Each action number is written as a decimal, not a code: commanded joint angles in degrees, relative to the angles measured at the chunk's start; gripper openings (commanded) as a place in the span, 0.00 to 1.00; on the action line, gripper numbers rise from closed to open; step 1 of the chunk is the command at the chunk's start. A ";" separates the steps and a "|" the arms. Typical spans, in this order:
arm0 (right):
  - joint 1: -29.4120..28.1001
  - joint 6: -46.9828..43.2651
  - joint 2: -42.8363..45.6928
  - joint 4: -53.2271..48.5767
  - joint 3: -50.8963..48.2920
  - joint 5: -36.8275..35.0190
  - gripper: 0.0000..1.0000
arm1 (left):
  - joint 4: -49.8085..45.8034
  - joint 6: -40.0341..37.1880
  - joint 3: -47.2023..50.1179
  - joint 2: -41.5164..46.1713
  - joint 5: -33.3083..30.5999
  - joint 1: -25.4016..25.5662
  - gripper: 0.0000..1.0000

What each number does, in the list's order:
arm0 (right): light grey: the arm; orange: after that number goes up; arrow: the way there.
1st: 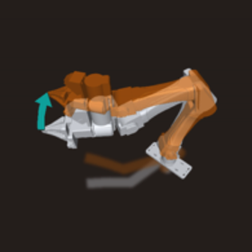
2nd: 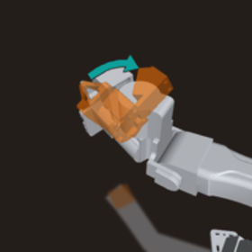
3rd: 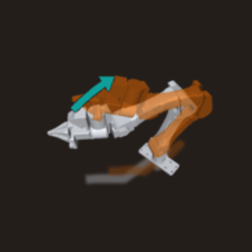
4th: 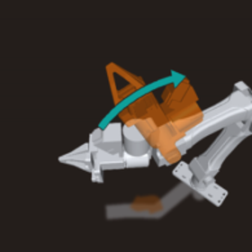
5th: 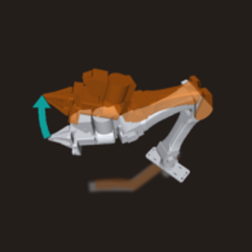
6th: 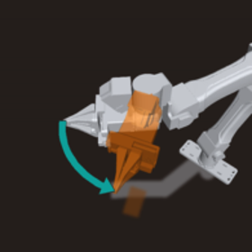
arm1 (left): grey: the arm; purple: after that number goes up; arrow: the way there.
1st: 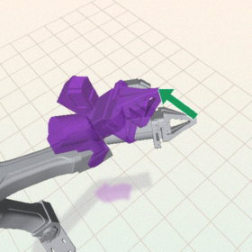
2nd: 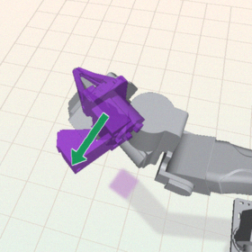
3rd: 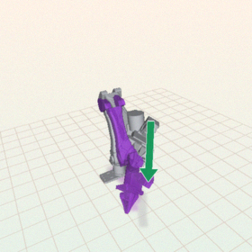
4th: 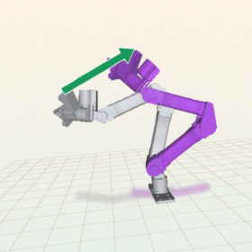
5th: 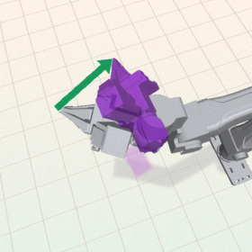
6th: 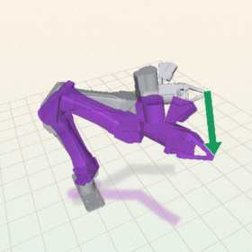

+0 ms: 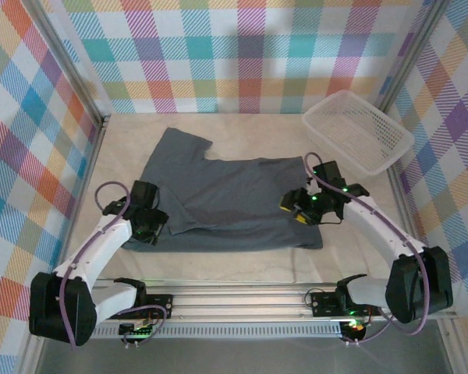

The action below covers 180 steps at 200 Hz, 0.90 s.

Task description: Fold and stack the t-shirts

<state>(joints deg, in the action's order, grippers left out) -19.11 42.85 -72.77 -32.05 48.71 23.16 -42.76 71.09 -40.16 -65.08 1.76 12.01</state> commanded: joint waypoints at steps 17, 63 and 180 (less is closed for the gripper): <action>-2.98 1.35 -4.04 12.14 0.75 12.46 0.60 | 6.58 7.74 2.21 -6.37 4.07 1.35 0.49; -3.04 0.57 -3.96 11.02 0.89 11.49 0.59 | 8.30 6.89 -0.43 -11.68 4.91 1.52 0.43; -3.03 1.97 -2.25 11.05 0.24 8.41 0.57 | 6.86 2.85 -7.84 -18.29 4.76 2.40 0.00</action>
<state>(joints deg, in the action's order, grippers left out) -21.85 44.34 -76.88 -21.87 48.77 32.34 -35.31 75.00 -45.47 -83.07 6.46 13.76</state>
